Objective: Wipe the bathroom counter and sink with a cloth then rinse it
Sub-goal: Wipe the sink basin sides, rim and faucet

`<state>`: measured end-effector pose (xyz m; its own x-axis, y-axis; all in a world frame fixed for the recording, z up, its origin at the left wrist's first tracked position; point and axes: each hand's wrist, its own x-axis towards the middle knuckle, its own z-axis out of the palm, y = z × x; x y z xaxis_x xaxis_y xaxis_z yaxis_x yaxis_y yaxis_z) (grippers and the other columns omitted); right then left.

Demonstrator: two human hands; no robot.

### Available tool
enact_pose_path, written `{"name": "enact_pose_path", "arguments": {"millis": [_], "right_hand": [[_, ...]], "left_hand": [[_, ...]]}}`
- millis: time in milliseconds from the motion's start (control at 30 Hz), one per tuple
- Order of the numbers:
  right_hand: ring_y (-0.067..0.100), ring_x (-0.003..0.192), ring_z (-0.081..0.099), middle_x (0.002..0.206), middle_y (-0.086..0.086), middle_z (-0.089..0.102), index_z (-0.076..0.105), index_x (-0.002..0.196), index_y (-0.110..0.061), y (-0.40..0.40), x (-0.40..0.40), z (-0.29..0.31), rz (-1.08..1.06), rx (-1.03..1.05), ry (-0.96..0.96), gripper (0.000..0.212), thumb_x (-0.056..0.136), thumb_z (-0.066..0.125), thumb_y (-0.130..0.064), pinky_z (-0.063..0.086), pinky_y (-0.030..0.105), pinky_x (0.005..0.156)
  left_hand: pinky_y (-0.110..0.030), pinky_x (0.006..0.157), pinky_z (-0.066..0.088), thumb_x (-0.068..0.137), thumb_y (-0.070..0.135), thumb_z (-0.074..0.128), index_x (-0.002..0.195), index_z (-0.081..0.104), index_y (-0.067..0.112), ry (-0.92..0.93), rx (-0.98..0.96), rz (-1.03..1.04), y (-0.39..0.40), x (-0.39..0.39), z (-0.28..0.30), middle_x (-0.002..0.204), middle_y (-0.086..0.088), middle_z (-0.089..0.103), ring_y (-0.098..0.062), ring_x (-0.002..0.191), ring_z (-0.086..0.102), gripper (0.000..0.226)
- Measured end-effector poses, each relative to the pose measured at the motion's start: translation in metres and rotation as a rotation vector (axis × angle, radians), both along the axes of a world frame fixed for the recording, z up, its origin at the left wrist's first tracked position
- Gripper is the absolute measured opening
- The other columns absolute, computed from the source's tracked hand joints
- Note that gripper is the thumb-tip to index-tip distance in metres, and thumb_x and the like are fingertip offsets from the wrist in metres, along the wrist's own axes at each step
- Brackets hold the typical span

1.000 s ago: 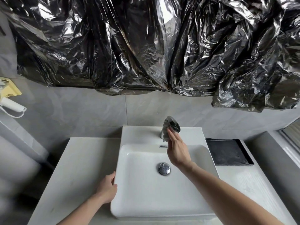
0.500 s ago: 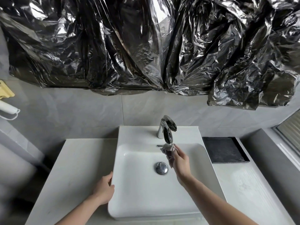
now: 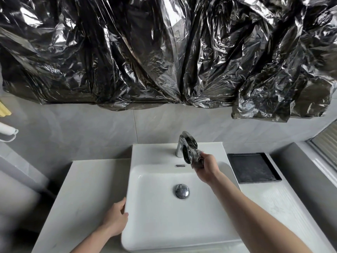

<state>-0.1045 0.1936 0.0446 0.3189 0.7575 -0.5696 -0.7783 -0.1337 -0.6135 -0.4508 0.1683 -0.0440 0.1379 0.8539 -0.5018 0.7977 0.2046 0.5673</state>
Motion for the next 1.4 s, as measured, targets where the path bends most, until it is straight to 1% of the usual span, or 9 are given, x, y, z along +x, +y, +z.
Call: {"name": "enact_pose_path", "arguments": {"millis": [167, 367, 500, 667, 800, 933, 1033, 1133, 1400], "right_hand": [[0.026, 0.083, 0.066, 0.109, 0.019, 0.075, 0.062, 0.119, 0.002, -0.026, -0.015, -0.006, 0.152, -0.073, -0.061, 0.035, 0.109, 0.033, -0.014, 0.049, 0.025, 0.065], [0.016, 0.088, 0.078, 0.11, 0.014, 0.077, 0.072, 0.11, 0.005, -0.062, -0.038, 0.015, 0.163, 0.012, 0.014, 0.044, 0.108, 0.029, -0.007, 0.058, 0.02, 0.082], [0.021, 0.074, 0.075, 0.093, 0.016, 0.079, 0.069, 0.102, 0.002, -0.066, -0.039, 0.028, 0.061, -0.007, -0.08, 0.03, 0.106, 0.04, -0.005, 0.06, 0.023, 0.056], [0.022, 0.072, 0.068, 0.096, 0.024, 0.077, 0.065, 0.093, -0.01, -0.051, -0.035, 0.047, 0.092, 0.091, -0.633, 0.022, 0.105, 0.05, -0.018, 0.048, 0.026, 0.064], [0.011, 0.09, 0.071, 0.097, -0.005, 0.078, 0.069, 0.105, -0.023, -0.041, -0.031, 0.033, 0.211, 0.045, -1.148, 0.025, 0.102, 0.054, -0.042, 0.053, 0.032, 0.084], [0.02, 0.098, 0.07, 0.101, -0.001, 0.077, 0.07, 0.103, -0.011, -0.059, -0.043, 0.016, 0.306, -0.025, -1.428, 0.019, 0.097, 0.053, -0.006, 0.053, 0.029, 0.084], [0.008, 0.094, 0.07, 0.097, -0.012, 0.078, 0.073, 0.109, -0.022, -0.085, -0.04, 0.017, 0.307, -0.093, -1.402, 0.028, 0.095, 0.057, -0.005, 0.046, 0.009, 0.077], [-0.013, 0.079, 0.067, 0.08, -0.029, 0.074, 0.071, 0.096, -0.034, -0.116, -0.028, 0.021, 0.388, -0.12, -1.339, 0.026, 0.093, 0.062, -0.011, 0.05, 0.016, 0.075], [0.007, 0.047, 0.058, 0.061, -0.004, 0.071, 0.077, 0.081, -0.02, -0.182, 0.005, 0.025, 0.55, -0.211, -1.336, 0.028, 0.099, 0.058, -0.029, 0.052, 0.027, 0.055]], "left_hand": [[-0.025, 0.096, 0.047, 0.091, 0.013, 0.053, 0.153, 0.04, 0.034, 0.028, -0.009, -0.01, -0.002, -0.002, 0.006, 0.143, 0.01, 0.058, -0.017, 0.131, 0.056, 0.067], [-0.025, 0.093, 0.046, 0.093, 0.011, 0.05, 0.154, 0.037, 0.033, 0.033, -0.011, -0.008, -0.007, 0.001, 0.012, 0.144, 0.009, 0.058, -0.019, 0.129, 0.058, 0.066], [-0.025, 0.092, 0.048, 0.093, 0.008, 0.048, 0.153, 0.04, 0.032, 0.03, 0.012, -0.017, -0.009, 0.002, 0.016, 0.141, 0.009, 0.06, -0.019, 0.125, 0.06, 0.065], [-0.022, 0.086, 0.043, 0.096, 0.003, 0.046, 0.151, 0.043, 0.026, 0.032, 0.031, -0.009, -0.017, 0.008, 0.021, 0.141, 0.002, 0.061, -0.025, 0.126, 0.058, 0.059], [-0.023, 0.093, 0.045, 0.096, -0.001, 0.045, 0.147, 0.049, 0.021, 0.041, 0.055, -0.016, -0.023, 0.01, 0.026, 0.137, -0.001, 0.063, -0.025, 0.126, 0.058, 0.057], [-0.023, 0.097, 0.043, 0.089, 0.002, 0.05, 0.139, 0.057, 0.023, 0.076, 0.066, -0.036, -0.024, 0.004, 0.032, 0.139, 0.001, 0.061, -0.021, 0.128, 0.056, 0.054], [-0.024, 0.11, 0.033, 0.09, 0.008, 0.058, 0.145, 0.048, 0.017, 0.04, 0.166, -0.037, -0.021, 0.018, 0.041, 0.151, -0.001, 0.042, -0.02, 0.138, 0.043, 0.057], [-0.027, 0.106, 0.041, 0.091, 0.017, 0.062, 0.137, 0.055, 0.025, -0.115, 0.249, -0.084, -0.016, 0.055, 0.069, 0.145, 0.007, 0.047, -0.016, 0.131, 0.05, 0.046], [-0.029, 0.078, 0.053, 0.089, 0.028, 0.065, 0.104, 0.065, 0.028, -0.46, 0.134, -0.038, 0.022, 0.201, 0.155, 0.102, 0.01, 0.069, -0.019, 0.084, 0.067, 0.015]]}}
